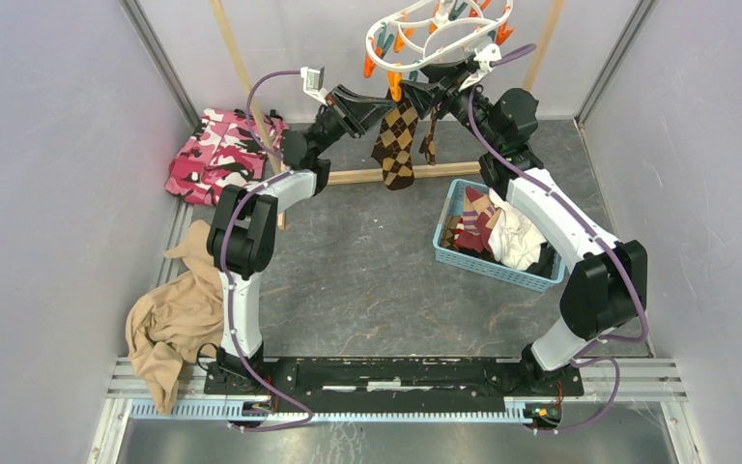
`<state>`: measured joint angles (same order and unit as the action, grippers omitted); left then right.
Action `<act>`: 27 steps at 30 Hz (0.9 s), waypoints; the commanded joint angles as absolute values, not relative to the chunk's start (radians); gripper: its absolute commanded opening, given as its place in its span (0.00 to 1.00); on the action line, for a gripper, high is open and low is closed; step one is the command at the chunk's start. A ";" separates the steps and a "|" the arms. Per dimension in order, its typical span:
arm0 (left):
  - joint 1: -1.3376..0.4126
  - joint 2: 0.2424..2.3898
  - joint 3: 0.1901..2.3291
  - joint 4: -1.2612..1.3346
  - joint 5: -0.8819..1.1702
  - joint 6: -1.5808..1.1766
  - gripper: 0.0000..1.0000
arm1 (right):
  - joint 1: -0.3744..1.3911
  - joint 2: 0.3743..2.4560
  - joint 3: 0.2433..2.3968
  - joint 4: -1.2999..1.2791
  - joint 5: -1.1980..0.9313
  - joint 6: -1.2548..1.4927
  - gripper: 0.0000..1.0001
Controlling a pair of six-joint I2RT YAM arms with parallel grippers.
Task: Clip the socks to the hanger
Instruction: Clamp the sock onto the hanger, then pick up the sock from the bin.
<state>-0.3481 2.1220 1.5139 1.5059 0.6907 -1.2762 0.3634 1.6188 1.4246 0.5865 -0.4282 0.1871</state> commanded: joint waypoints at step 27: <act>-0.301 1.647 1.082 1.111 0.577 -0.781 0.83 | 0.306 1.317 1.256 0.287 -0.501 0.051 0.98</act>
